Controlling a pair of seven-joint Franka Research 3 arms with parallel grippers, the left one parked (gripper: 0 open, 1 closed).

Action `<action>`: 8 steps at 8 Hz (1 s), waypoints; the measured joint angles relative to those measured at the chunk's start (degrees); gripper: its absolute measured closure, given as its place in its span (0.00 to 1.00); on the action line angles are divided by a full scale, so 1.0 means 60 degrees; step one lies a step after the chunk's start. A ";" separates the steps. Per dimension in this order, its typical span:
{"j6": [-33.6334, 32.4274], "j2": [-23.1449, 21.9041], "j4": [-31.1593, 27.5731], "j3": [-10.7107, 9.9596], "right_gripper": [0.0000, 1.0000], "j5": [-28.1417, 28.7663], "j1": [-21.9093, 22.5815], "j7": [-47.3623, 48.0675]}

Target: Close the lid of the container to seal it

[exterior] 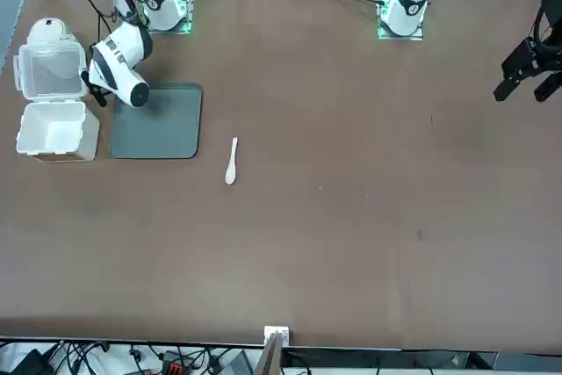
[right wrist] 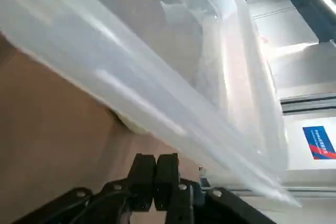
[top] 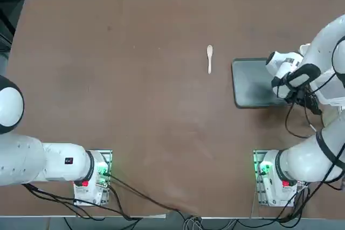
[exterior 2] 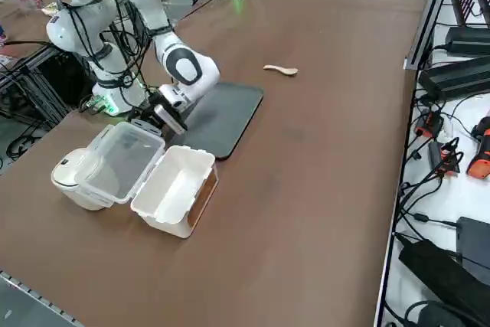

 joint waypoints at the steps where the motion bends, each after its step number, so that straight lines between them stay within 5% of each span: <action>1: 0.0046 0.0051 0.0000 0.0000 0.96 -0.0236 -0.0226 0.0052; 5: -0.0314 -0.0314 0.0254 0.0143 0.96 -0.0408 0.0041 -0.0087; 8: -0.1008 -0.1097 0.0769 0.0164 0.96 -0.0408 0.0224 -0.1755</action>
